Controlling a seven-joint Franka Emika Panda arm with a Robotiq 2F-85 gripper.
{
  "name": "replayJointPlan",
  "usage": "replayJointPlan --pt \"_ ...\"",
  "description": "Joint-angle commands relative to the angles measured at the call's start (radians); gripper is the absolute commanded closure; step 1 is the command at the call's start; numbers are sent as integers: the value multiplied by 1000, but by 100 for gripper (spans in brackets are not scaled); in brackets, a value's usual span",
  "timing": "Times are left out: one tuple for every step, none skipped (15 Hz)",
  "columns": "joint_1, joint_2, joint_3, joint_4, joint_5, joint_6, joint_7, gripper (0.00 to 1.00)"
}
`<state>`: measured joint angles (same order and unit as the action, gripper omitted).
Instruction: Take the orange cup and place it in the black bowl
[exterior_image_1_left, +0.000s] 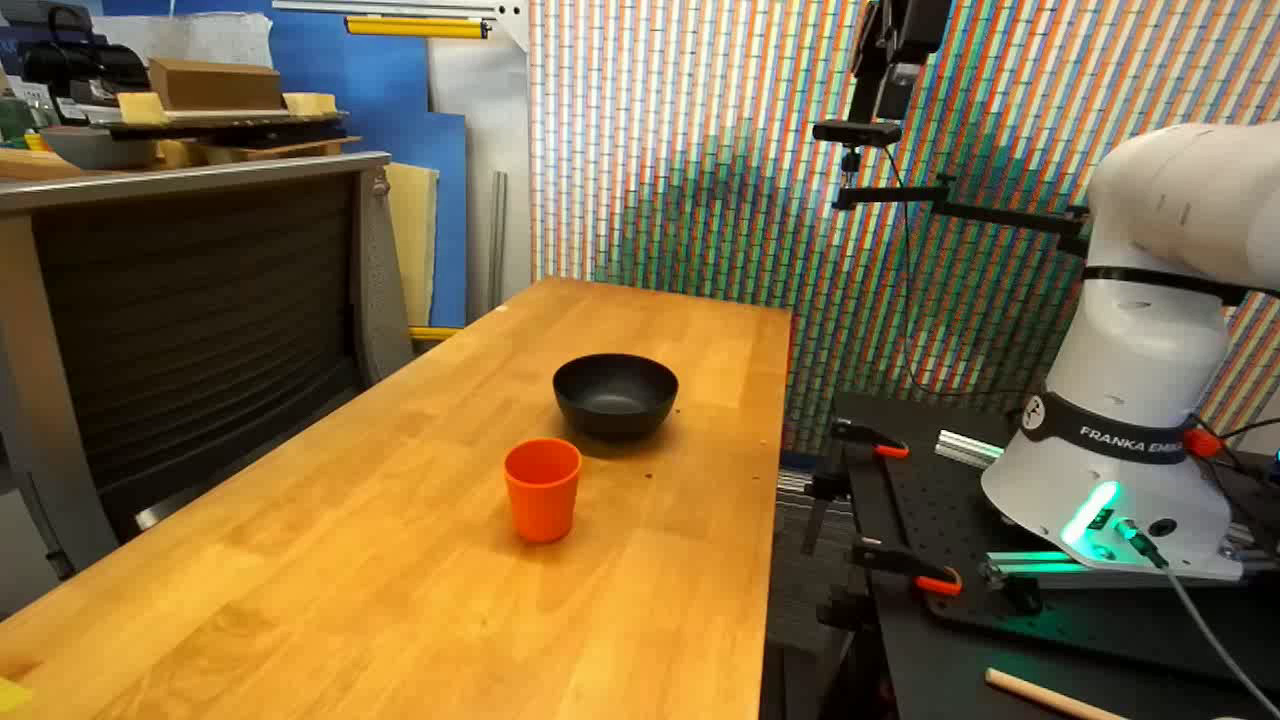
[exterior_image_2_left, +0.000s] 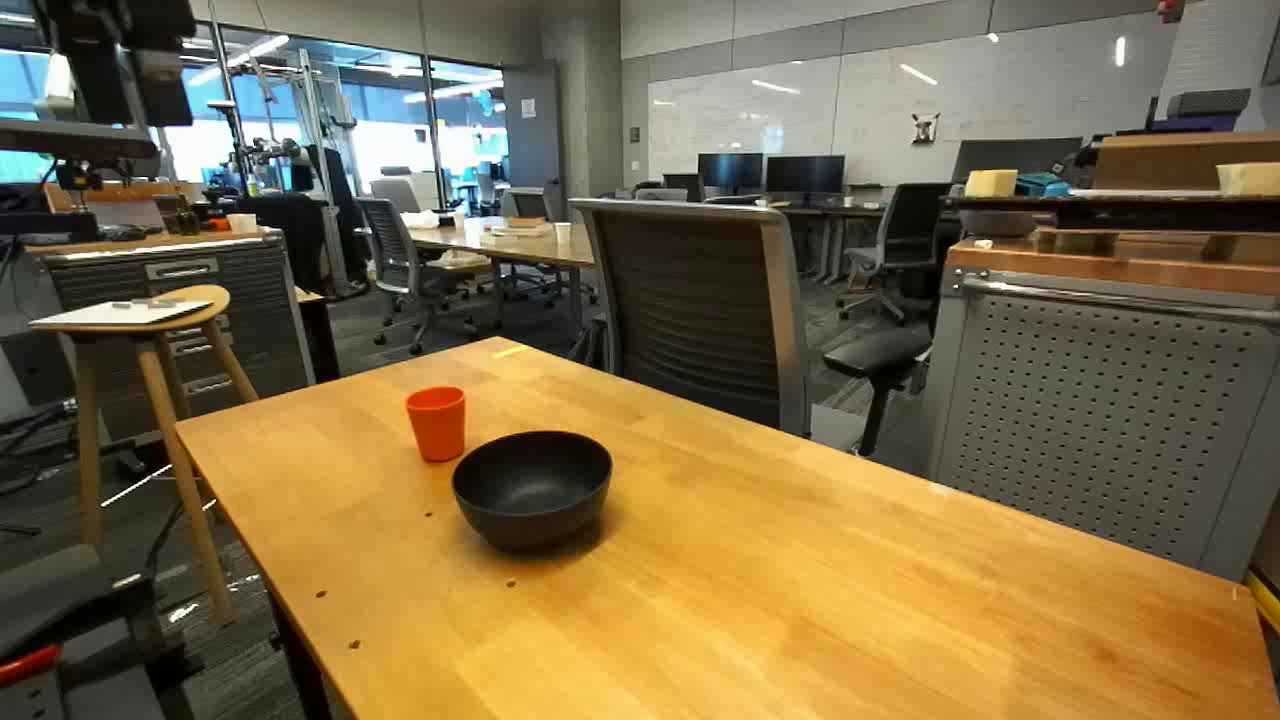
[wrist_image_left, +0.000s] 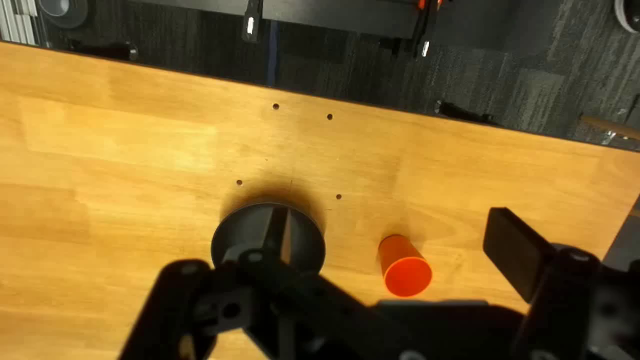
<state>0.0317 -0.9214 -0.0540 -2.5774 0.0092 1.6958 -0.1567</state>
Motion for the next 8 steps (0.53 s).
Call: replayJointPlan --pt "2 1 -1 5 -1 -2 1 0" --pt "2 0 -1 7 -1 -2 1 0" --pt "-1 27 -2 12 1 6 7 0" --pt "-3 58 4 15 -6 20 14 0" --pt "-2 114 15 25 -8 45 25 0" --pt "3 188 33 37 -10 96 40 0" --pt "14 254 40 52 -3 140 39 0" --pt "24 304 55 60 2 180 45 0"
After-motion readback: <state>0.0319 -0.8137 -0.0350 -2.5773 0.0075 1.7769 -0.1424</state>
